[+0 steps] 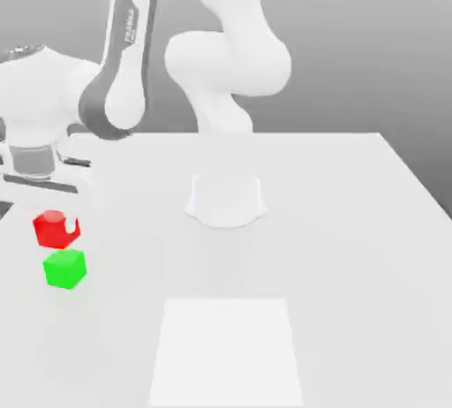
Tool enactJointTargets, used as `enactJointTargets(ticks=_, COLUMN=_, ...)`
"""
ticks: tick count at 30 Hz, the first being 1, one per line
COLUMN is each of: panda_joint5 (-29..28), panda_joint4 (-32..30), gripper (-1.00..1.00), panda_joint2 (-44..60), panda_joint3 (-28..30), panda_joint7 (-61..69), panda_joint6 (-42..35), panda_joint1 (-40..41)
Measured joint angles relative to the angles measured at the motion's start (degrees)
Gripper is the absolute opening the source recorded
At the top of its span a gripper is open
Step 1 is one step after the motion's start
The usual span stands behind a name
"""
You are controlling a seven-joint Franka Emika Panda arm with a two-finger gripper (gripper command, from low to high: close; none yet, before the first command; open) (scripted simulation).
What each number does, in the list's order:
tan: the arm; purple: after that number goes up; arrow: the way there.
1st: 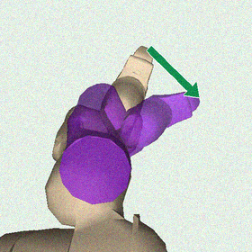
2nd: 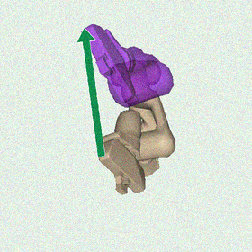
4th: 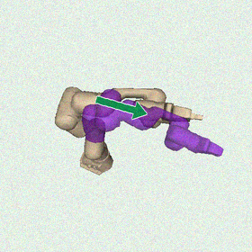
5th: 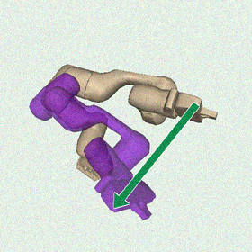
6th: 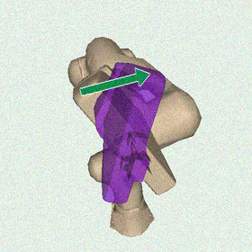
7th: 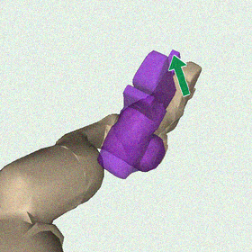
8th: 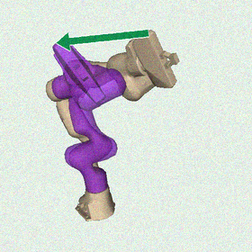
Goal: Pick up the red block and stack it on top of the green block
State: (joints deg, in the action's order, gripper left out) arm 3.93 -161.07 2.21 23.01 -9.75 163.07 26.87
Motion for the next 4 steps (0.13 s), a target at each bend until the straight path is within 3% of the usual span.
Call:
enactJointTargets(ticks=1, panda_joint5=2.5, panda_joint4=0.1, gripper=-1.00, panda_joint2=1.9, panda_joint3=-1.2, panda_joint7=1.8, panda_joint6=1.7, panda_joint1=0.7)
enactJointTargets(ticks=2, panda_joint5=4.0, panda_joint4=0.1, gripper=1.00, panda_joint2=3.0, panda_joint3=-1.7, panda_joint7=2.8, panda_joint6=2.6, panda_joint1=0.9)
enactJointTargets(ticks=4, panda_joint5=4.0, panda_joint4=0.1, gripper=1.00, panda_joint2=3.0, panda_joint3=-1.7, panda_joint7=2.8, panda_joint6=2.6, panda_joint1=0.9)
